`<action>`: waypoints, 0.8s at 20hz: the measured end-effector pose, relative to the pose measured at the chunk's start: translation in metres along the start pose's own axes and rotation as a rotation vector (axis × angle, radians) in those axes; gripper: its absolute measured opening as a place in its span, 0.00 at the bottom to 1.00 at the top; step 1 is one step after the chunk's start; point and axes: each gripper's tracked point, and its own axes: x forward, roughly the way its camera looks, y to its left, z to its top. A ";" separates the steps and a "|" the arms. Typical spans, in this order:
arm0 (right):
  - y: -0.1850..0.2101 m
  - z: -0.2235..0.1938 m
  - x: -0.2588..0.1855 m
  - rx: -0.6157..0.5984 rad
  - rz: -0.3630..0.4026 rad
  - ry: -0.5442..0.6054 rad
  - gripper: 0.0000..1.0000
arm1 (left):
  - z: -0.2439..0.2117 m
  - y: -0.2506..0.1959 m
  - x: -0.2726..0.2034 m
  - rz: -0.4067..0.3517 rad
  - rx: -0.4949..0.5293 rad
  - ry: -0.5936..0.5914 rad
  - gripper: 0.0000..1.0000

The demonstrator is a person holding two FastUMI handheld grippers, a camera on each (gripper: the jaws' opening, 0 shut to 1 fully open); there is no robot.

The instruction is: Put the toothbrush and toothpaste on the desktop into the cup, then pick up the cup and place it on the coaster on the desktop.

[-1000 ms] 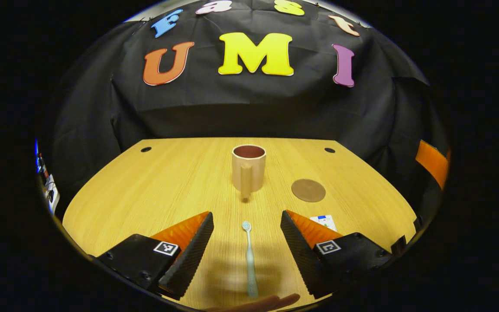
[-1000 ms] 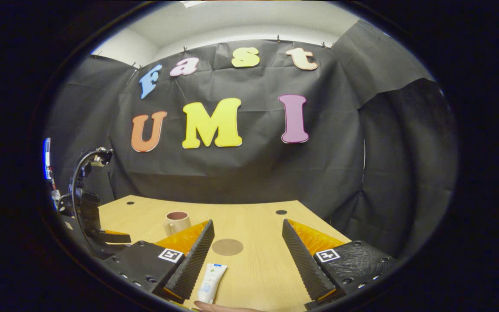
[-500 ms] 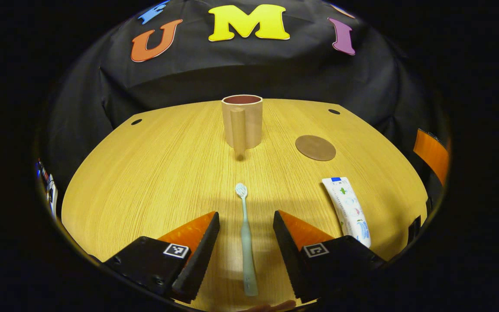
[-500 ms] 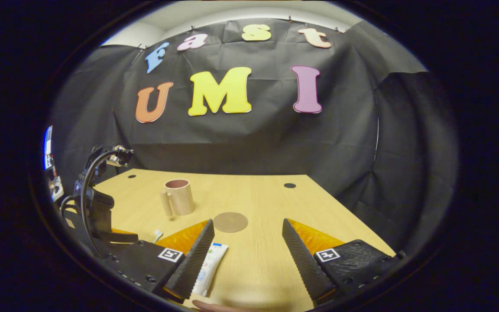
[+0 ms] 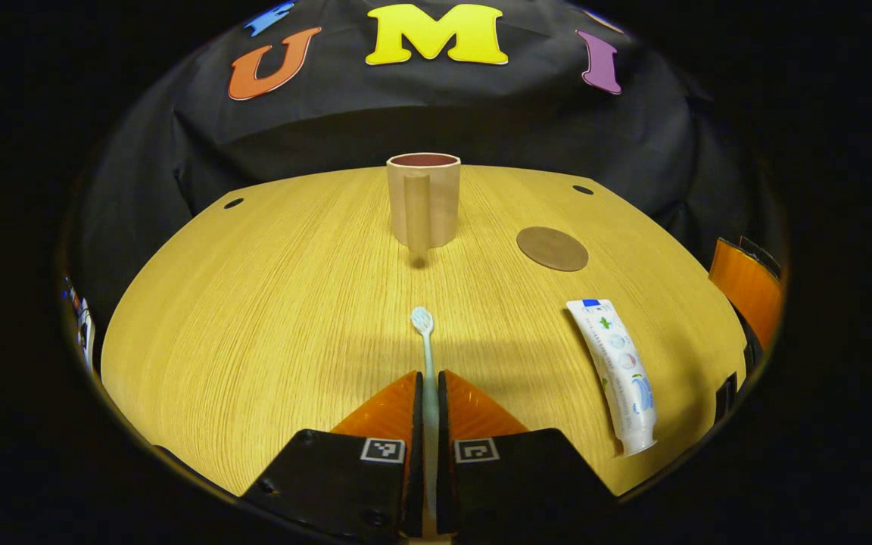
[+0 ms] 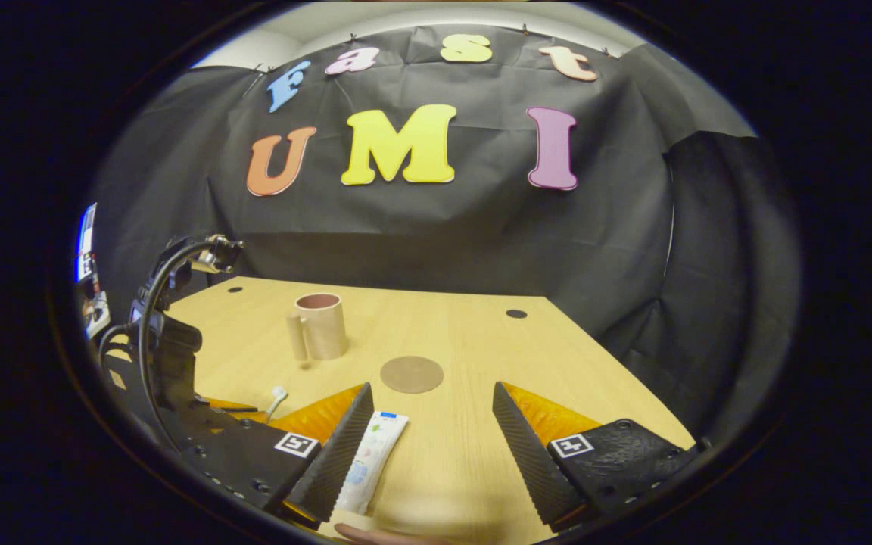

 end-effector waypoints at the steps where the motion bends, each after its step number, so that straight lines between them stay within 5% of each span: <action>1: 0.002 -0.002 0.000 0.001 0.005 0.008 0.95 | 0.001 -0.002 0.000 -0.013 -0.011 -0.005 0.09; 5: 0.011 -0.011 0.001 -0.002 0.024 0.034 0.95 | 0.015 -0.008 -0.011 -0.039 -0.022 -0.068 0.06; 16: 0.041 -0.074 0.022 0.055 0.076 0.254 0.96 | 0.079 0.012 -0.066 0.091 -0.037 -0.408 0.06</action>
